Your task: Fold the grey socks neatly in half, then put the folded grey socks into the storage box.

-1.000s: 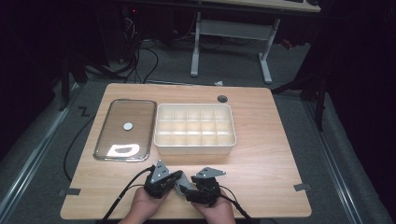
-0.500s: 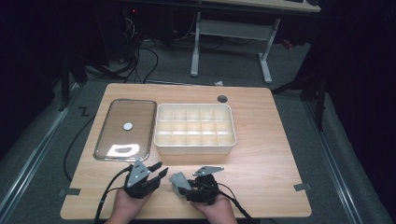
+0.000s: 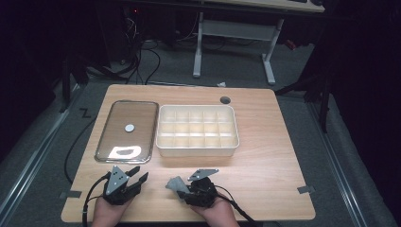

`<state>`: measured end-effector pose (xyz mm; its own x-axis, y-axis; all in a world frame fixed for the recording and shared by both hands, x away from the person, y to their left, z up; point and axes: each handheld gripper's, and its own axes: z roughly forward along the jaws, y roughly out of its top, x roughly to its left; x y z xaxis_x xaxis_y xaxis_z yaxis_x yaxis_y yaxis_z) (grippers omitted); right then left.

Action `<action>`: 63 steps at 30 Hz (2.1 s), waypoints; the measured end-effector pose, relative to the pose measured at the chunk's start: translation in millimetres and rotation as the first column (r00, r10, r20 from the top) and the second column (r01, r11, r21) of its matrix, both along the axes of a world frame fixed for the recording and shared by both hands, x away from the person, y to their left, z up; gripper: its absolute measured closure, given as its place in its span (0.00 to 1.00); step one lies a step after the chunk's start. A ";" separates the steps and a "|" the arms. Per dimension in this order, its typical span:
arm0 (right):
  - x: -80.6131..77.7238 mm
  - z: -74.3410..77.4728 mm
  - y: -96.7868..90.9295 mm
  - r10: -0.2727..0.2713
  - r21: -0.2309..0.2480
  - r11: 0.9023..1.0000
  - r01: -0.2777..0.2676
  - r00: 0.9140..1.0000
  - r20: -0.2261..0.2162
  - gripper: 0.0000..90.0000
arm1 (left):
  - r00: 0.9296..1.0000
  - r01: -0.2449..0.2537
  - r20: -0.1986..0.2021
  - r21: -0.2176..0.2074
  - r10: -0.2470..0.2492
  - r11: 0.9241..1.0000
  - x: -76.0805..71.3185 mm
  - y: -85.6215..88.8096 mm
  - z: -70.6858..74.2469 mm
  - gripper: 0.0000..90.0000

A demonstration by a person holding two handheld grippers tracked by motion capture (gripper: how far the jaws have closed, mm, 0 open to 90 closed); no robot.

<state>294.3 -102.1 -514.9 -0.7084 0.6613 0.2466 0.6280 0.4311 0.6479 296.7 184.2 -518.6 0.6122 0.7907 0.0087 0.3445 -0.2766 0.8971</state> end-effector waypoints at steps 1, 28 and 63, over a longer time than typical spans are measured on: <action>0.0 1.2 -0.6 -0.001 -0.004 1.000 0.001 1.000 0.007 0.76 | 1.000 0.000 -0.010 0.015 0.000 1.000 1.4 0.7 -0.3 0.63; 6.6 27.1 -88.2 -0.183 -0.123 0.972 0.201 0.972 0.147 0.76 | 0.996 0.082 -0.044 0.175 -0.075 0.981 5.4 -4.6 -5.0 0.58; 22.9 69.4 -147.1 -0.320 -0.236 0.902 0.361 0.927 0.196 0.77 | 0.992 0.099 -0.089 0.159 -0.086 0.982 8.2 -11.1 -13.2 0.42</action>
<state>317.2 -249.2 -445.5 -0.4428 0.8946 -0.0599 0.6724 0.3755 0.6379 304.9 173.1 -531.8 0.6865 0.7227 0.0797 0.3810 -0.4509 0.8071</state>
